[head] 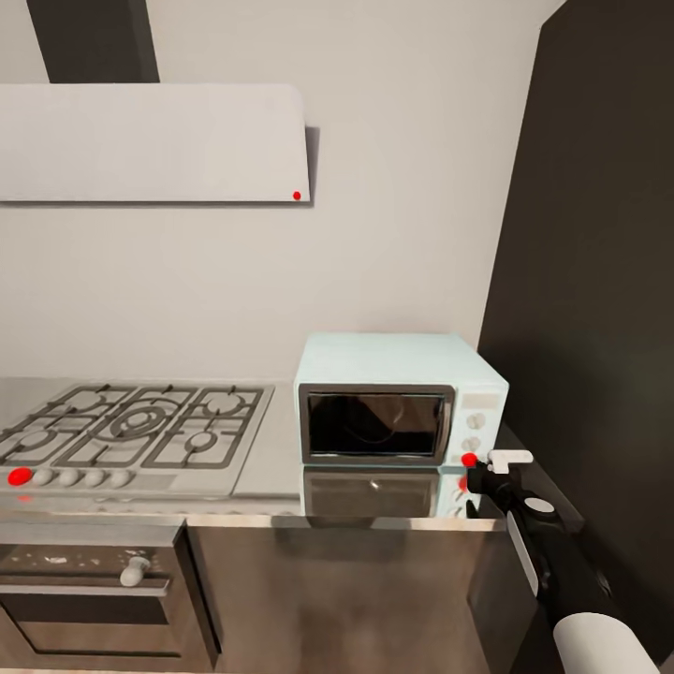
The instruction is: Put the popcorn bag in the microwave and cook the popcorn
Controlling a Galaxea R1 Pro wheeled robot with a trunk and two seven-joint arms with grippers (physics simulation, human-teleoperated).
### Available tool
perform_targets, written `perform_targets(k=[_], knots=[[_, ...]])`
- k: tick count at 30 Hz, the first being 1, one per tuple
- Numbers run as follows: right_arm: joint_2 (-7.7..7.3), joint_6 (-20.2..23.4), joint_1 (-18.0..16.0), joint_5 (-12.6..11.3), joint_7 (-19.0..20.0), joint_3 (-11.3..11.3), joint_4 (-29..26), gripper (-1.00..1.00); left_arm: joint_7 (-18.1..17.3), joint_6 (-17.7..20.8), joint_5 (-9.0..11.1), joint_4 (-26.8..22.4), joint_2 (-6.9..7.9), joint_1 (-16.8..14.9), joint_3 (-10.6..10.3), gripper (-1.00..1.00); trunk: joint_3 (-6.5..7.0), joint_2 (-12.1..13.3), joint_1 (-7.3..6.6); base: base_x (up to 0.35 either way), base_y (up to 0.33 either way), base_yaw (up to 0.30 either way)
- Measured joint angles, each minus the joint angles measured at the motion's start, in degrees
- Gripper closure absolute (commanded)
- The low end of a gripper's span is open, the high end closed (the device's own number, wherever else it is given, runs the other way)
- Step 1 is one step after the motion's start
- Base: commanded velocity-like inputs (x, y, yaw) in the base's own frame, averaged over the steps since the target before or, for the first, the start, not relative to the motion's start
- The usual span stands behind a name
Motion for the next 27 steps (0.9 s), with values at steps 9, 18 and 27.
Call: perform_targets(k=[9, 18, 27], knots=[[0.0, 0.0, 0.0, 0.0, 0.0, 0.0, 0.0, 1.0, 0.0, 0.0, 0.0, 0.0, 0.0, 0.0, 0.0, -1.0, 0.0, 0.0, 0.0, 0.102, 0.0, 0.0], [0.03, 0.0, 1.0, -0.2, 0.1, 0.0, 0.0, 1.0, 0.0, 0.0, 0.0, 0.0, 0.01, 0.0, 0.0, -1.0, -0.01, 0.0, -0.46, 0.102, 0.0, 0.0], [-0.02, -1.0, 1.7, -0.4, 0.1, 0.1, 0.0, 1.0, 0.0, -0.1, 0.0, 0.0, -0.02, 0.0, 0.0, -1.0, -0.01, 0.0, -0.59, -0.007, 0.0, 0.0]])
